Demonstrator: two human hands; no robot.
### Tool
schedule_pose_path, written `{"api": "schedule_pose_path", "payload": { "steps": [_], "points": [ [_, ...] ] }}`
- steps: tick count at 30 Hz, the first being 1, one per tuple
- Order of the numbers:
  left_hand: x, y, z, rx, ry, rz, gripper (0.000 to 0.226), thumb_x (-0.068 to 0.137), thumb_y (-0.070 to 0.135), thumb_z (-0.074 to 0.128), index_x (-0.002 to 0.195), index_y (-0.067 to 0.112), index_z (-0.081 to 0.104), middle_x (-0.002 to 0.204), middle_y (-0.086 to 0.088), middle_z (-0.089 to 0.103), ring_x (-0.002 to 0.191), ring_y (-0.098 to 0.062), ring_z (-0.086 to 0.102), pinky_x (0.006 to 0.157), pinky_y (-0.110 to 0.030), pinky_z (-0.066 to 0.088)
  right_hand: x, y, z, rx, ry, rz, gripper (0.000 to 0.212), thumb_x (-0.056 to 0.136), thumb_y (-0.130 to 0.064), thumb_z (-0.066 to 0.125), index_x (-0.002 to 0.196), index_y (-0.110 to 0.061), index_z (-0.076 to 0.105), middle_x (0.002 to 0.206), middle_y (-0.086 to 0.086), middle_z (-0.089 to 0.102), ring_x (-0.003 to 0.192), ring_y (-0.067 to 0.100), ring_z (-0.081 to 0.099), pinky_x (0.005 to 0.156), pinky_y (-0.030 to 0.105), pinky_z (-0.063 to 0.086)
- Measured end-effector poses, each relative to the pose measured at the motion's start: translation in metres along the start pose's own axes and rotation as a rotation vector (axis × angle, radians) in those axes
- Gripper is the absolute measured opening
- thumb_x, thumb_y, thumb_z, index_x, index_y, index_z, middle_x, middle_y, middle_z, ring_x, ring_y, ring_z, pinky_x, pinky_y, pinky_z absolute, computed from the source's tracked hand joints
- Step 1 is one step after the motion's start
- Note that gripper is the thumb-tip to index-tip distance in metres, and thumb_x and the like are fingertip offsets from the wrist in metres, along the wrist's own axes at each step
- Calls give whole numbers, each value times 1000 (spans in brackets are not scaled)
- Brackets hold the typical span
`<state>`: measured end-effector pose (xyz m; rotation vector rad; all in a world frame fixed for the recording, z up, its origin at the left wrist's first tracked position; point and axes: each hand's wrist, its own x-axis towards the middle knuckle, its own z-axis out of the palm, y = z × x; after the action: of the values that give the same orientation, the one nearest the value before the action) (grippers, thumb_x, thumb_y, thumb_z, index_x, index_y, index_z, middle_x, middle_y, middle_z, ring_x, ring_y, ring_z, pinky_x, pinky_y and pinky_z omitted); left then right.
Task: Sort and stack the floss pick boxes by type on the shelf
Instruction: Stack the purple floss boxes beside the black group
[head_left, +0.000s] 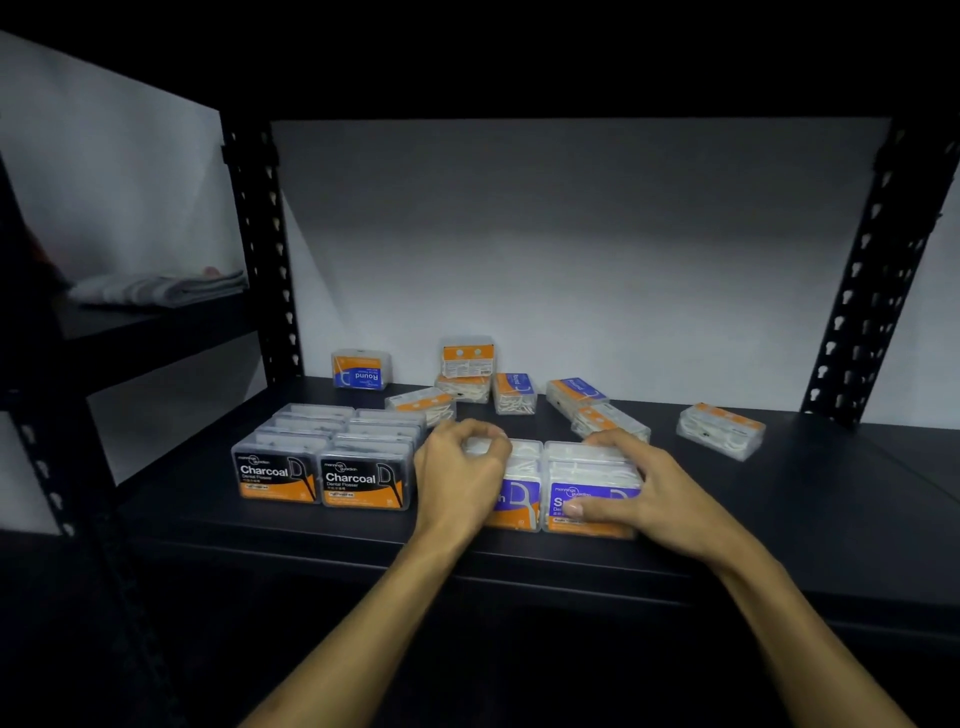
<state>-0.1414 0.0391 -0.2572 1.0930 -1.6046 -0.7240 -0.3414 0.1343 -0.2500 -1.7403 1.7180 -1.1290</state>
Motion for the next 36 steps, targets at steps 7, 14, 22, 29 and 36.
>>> {"api": "schedule_pose_path", "payload": {
  "steps": [7,14,22,29,36],
  "points": [
    [3,6,-6,264,-2,173,25,86,36,67,105,22,76,117,6,65,112,-11,57,91,-28,45,-7,-1,2,-110,31,10,96,55,-76,78,140,-43,46,138,-16,50,118,2,56,101,33,51],
    [20,30,-23,359,-16,379,38,92,52,59,111,21,69,117,4,64,109,-13,56,85,-29,48,-2,-23,-7,-165,131,-24,73,65,-91,51,131,-65,34,138,-21,42,128,12,48,100,48,50],
    [126,34,-69,638,-418,134,36,89,31,70,122,18,66,124,-4,66,110,-21,61,93,-31,48,103,-52,10,-499,56,-148,50,96,-35,61,142,-26,44,141,-4,47,127,15,48,99,28,42],
    [191,0,-68,839,-652,51,46,85,42,73,125,21,66,125,-2,67,111,-21,61,91,-27,45,196,-53,24,-772,-153,-175,51,97,-21,54,146,-14,40,142,10,45,128,28,44,106,34,38],
    [216,-22,-40,1029,-825,113,79,67,54,85,134,22,56,126,1,63,110,-21,61,95,-33,49,261,-40,48,-963,-126,-217,71,97,-23,57,154,-15,16,149,12,34,130,31,39,104,44,41]
  ]
}}
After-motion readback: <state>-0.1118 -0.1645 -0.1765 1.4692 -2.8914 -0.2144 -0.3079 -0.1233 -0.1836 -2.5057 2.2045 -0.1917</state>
